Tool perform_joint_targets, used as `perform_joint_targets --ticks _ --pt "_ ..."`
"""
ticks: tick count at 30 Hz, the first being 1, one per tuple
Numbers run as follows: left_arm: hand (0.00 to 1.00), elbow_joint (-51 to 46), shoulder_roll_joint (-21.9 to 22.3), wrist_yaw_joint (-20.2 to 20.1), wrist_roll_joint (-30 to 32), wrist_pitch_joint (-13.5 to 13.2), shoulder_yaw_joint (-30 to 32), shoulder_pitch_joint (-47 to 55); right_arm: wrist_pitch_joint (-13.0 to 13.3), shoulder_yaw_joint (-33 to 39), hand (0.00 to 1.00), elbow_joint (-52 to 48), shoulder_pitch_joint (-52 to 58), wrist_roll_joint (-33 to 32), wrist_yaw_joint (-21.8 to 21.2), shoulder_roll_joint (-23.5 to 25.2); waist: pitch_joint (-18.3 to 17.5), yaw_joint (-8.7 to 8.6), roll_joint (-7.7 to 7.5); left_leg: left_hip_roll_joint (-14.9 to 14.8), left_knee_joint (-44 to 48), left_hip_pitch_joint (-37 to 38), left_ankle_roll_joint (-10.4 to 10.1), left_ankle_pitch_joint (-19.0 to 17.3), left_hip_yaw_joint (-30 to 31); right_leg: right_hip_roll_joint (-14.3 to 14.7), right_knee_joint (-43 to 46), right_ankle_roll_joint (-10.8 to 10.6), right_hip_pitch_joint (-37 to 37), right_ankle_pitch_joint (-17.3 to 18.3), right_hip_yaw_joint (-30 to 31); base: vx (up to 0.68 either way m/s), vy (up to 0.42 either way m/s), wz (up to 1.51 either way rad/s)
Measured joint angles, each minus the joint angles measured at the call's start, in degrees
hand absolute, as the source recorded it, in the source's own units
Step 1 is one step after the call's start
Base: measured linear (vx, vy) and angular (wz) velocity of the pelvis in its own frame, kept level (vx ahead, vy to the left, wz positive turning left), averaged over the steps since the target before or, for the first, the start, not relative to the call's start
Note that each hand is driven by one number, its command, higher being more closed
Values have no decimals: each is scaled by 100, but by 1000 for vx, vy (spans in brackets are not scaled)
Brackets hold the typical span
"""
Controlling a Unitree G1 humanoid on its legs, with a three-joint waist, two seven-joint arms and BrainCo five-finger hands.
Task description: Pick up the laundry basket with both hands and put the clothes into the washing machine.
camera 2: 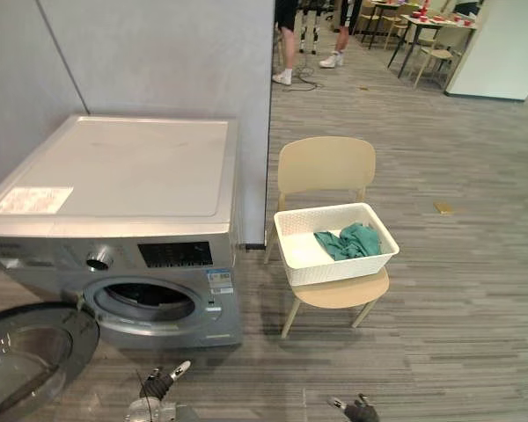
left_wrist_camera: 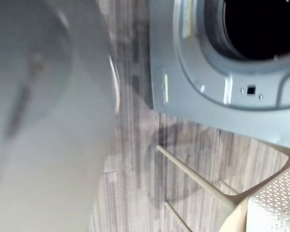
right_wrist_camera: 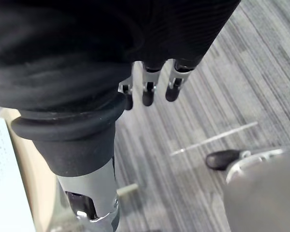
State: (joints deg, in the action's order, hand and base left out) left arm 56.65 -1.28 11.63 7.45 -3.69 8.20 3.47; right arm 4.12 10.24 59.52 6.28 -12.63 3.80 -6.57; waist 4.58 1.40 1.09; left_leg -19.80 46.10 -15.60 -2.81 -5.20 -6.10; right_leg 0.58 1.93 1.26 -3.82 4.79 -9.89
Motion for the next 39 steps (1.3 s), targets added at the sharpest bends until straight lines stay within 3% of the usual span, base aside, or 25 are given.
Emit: perform_joint_targets --ticks 1,2,4,5,6,7,9,10,12,13,14,15,16,18,20,22,24,26,27,28,30,33,35,37,39 --pt "0 -84 81 3 -11 -8 -76 -13 7 11 0 -32 -84 3 0 -131 77 21 127 601 3 -176 -150 -311 129 -64 0 40 5 -24 96 81 85 -51" --pt "0 -115 101 3 -10 -19 -116 -14 5 14 0 -32 -128 7 -1 -164 115 64 187 822 -180 -210 -107 -371 51 -81 -11 57 11 -37 128 101 91 -55" --pt "0 -118 81 -16 -12 -50 -169 -15 0 5 0 -44 -210 82 -8 -128 166 195 300 1391 -1848 -108 -126 -308 -243 -37 -19 -4 22 -4 167 115 91 -43" --pt "0 -109 74 -20 -17 -50 -146 -5 2 -1 0 -56 -218 109 -8 -83 170 256 319 1479 -2367 -35 -168 -162 -204 7 -19 -30 20 14 196 145 77 -35" --pt "0 -103 -1 -24 -93 -57 20 -22 0 -83 0 -38 -280 148 -7 71 151 384 149 1670 -2715 173 -133 -54 -197 -105 -89 -55 6 30 343 208 40 -22" --pt "0 -79 -26 -25 -110 -56 70 -36 3 -154 0 -44 -315 156 -27 112 138 395 69 1756 -2825 217 -122 -58 -169 -156 -134 -79 -2 27 364 280 49 -10" --pt "0 -16 57 -28 -236 -32 458 -76 2 -222 0 -77 -482 199 -27 145 199 394 30 1901 -2688 276 116 -169 -127 -291 -48 -341 -140 140 287 289 73 20" --pt "0 15 63 -28 -241 -17 546 -67 3 -223 0 -158 -458 199 -34 167 197 401 19 1975 -2726 441 172 -216 -172 -388 123 -396 -227 271 230 259 86 19" --pt "0 91 55 -29 -243 14 546 -20 53 -233 0 -247 -518 205 -98 165 178 427 76 2110 -3148 975 159 -399 -199 -550 1336 -551 73 610 258 233 73 -8" --pt "0 118 51 -29 -242 15 543 23 63 -255 0 -245 -546 207 -122 174 174 419 58 2109 -3302 1109 154 -394 -229 -594 1932 -663 333 664 271 218 72 -29" --pt "0 145 17 -32 -239 26 515 106 89 -385 0 -243 -565 223 -160 206 122 385 92 2112 -3528 1369 120 -371 -341 -732 3198 -996 846 654 262 204 48 -20" --pt "0 144 -67 -36 -234 54 455 167 88 -450 0 -238 -555 292 -168 261 145 336 -7 2135 -3561 1544 172 -366 -375 -908 4208 -1220 1204 505 225 212 19 -7" --pt "0 145 -107 -36 -240 65 428 189 86 -449 0 -231 -512 332 -171 301 142 298 -74 2156 -3564 1642 192 -378 -356 -978 4583 -1198 1350 458 192 278 -43 19" --pt "0 242 -249 -35 -233 91 385 213 64 -239 0 -27 -396 374 -170 374 197 237 -179 2149 -3593 2055 247 -387 -235 -1196 5475 -945 1640 637 30 366 -103 26" --pt "0 240 -248 -36 -230 96 352 180 47 11 0 76 -343 380 -157 297 202 233 -169 2069 -3591 2215 245 -385 -84 -1382 5570 -732 1741 764 -134 312 -165 35" --pt "0 242 -233 -46 -206 91 293 65 33 463 0 228 -210 352 -141 274 200 138 -150 1933 -3578 2307 201 -359 380 -1649 5139 -605 1814 856 -129 274 -224 75" --pt "0 245 -142 -59 -154 89 255 -36 18 906 0 226 -102 371 -124 283 197 2 -155 1798 -3565 2330 126 -321 783 -1805 4167 -575 1790 798 445 282 -355 99" --pt "0 247 -68 -104 -17 84 254 -80 -29 1130 0 268 100 371 -132 365 144 -72 -248 1730 -3492 2284 -78 -333 1140 -1818 3238 -480 1672 337 1410 249 -437 105" --pt "0 238 -86 -160 12 69 256 -82 -48 1311 0 315 249 349 -149 497 51 -74 -413 1702 -3445 2254 -349 -478 1405 -1829 2745 -511 1539 -608 1945 228 -574 107" --pt "0 255 -73 -165 33 82 260 -96 -71 1410 0 409 303 302 -162 558 -9 -130 -360 1540 -3341 2203 -610 -648 1694 -1634 2766 -1180 1331 -157 2094 242 -678 92" --pt "0 256 112 -163 69 77 268 -73 -102 1478 0 457 303 271 -171 388 -40 -78 -110 1160 -3315 2144 -763 -559 1823 -1425 2670 -1379 1177 125 1757 143 -543 38" --pt "0 415 132 -159 52 87 374 -69 -121 1477 0 454 220 184 -177 303 -66 -76 2 867 -3308 2142 -983 -426 1992 -1216 2463 -1302 883 685 1231 66 -364 15" --pt "0 476 147 -164 10 85 374 -51 -130 1425 0 459 104 186 -202 230 -72 -64 63 661 -3183 2102 -1129 -257 2044 -976 2276 -1225 733 763 1146 47 -328 6" --pt "0 466 83 -161 -71 57 412 -11 -123 1109 0 445 -42 186 -212 166 -75 -63 -4 618 -2823 1887 -1104 7 2087 -866 1918 -1195 502 757 1097 -35 -215 -3" --pt "0 471 60 -158 -180 58 507 13 -79 832 0 378 -126 182 -244 132 -104 -68 -12 562 -2498 1658 -1036 182 2207 -735 1517 -899 340 741 985 -92 -218 12"
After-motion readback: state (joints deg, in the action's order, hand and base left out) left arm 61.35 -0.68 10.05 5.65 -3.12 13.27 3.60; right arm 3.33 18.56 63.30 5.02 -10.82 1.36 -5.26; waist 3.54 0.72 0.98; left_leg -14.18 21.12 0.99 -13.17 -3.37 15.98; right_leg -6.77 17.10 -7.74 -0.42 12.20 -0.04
